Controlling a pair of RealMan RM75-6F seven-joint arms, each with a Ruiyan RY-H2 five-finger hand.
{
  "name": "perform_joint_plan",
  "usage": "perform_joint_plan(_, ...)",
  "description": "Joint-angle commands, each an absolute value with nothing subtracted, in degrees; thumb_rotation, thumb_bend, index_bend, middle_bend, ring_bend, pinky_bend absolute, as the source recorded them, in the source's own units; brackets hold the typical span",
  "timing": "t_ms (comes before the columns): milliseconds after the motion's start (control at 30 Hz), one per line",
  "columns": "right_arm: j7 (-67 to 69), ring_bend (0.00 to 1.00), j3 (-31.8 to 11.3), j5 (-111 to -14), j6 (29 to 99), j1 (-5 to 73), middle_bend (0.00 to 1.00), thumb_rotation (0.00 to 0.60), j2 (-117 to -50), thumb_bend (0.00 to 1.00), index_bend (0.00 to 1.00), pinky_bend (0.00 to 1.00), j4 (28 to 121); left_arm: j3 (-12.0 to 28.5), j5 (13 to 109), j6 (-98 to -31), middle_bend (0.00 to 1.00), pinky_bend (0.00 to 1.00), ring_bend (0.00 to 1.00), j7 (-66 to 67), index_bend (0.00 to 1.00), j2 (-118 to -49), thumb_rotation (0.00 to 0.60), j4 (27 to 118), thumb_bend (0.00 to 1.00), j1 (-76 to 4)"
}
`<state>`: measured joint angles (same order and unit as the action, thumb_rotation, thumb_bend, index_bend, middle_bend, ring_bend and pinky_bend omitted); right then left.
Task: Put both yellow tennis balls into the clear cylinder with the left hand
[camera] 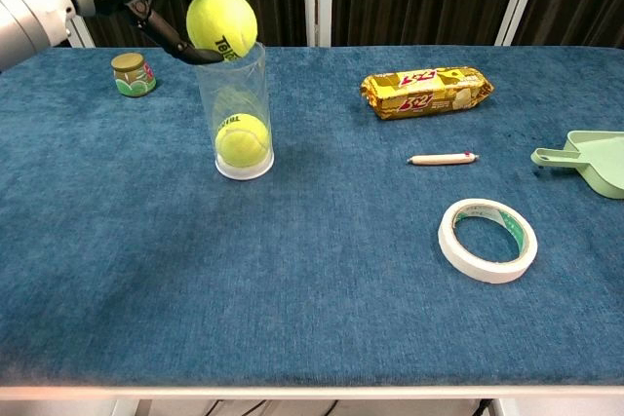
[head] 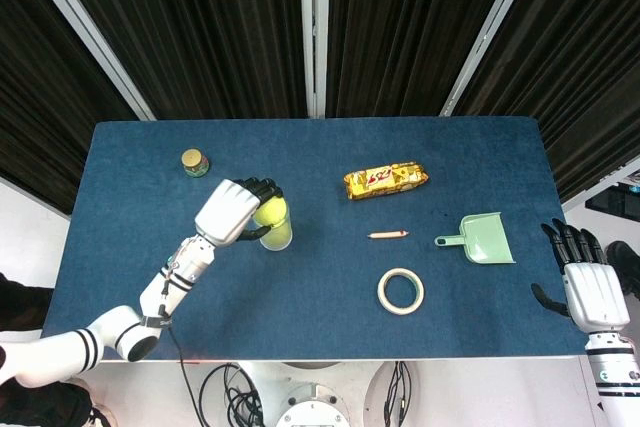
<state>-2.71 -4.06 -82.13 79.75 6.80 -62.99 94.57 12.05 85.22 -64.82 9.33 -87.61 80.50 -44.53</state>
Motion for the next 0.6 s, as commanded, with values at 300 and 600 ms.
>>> perform_joint_plan(300,-2.31,0.00,-4.18,-82.00,79.89,6.73,0.00,0.600,-62.95,0.21,0.00,0.00,94.42,11.97,84.30,-65.05,0.08,0.36,0.12,7.15,0.07,-86.67,0.600,80.73,0.22,-44.43)
perform_joint_plan(600,-2.76,0.00,-3.99,-81.76,79.51,6.77,0.00,0.600,-63.24,0.21,0.00,0.00,94.26,11.36,85.17,-68.23,0.09,0.32,0.11,6.87,0.09,-84.66,0.600,84.01,0.21,-42.66)
